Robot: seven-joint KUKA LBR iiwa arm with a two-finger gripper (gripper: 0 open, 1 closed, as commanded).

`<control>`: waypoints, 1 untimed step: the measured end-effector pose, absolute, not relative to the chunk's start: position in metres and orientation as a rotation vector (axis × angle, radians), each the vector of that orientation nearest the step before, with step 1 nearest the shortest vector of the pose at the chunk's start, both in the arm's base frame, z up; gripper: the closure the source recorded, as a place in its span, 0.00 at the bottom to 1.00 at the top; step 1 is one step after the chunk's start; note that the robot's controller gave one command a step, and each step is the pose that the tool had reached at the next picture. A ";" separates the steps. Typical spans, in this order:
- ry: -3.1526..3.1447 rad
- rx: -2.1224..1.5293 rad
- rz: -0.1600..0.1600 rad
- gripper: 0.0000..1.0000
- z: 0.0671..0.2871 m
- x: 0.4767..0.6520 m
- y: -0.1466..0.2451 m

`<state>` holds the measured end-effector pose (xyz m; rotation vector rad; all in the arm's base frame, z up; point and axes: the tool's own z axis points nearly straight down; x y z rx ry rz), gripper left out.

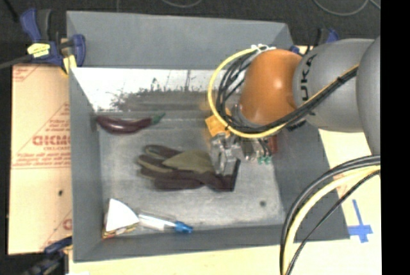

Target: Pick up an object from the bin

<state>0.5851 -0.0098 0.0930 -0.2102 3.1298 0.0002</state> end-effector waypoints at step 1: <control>3.130 -0.209 0.001 1.00 0.093 0.585 -0.010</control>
Offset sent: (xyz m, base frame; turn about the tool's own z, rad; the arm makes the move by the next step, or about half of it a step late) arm -0.0179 0.0793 0.0048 0.0048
